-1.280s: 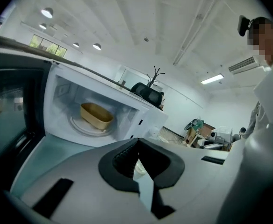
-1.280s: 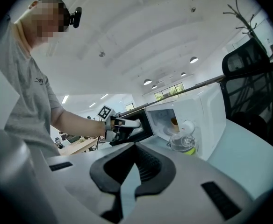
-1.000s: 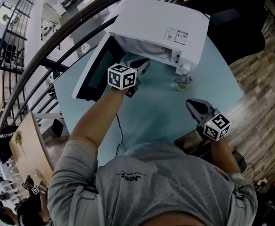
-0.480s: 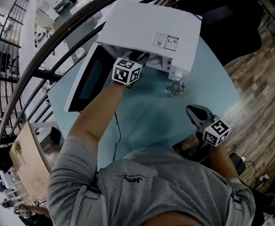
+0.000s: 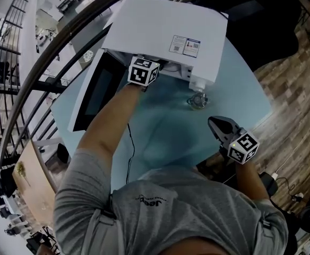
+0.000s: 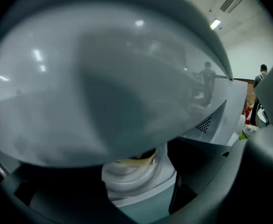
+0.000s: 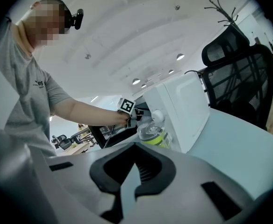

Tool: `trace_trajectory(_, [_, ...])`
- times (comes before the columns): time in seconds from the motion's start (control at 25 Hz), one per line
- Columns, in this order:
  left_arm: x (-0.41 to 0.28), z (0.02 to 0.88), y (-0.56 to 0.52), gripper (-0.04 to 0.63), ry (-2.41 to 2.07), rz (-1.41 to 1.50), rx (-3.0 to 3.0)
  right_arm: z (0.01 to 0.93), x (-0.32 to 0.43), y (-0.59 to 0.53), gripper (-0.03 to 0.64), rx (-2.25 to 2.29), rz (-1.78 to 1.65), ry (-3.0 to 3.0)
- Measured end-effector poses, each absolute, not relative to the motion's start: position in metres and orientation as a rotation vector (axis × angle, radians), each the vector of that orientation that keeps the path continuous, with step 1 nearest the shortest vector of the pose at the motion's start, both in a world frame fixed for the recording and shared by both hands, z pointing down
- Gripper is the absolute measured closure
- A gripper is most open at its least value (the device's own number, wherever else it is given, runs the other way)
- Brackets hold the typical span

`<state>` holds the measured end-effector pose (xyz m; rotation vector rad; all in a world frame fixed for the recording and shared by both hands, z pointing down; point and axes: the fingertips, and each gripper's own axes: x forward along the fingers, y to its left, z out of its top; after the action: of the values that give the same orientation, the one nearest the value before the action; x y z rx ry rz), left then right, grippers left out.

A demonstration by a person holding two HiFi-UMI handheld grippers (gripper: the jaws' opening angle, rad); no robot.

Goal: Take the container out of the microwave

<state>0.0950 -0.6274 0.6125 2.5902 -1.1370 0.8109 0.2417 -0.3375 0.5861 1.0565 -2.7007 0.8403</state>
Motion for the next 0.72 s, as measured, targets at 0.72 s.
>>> trace_trajectory(0.72, [0.113,0.648,-0.617,0.152,-1.025,1.061,2.700,0.592,0.234,-0.338,0.598,1.048,0.867,-2.679])
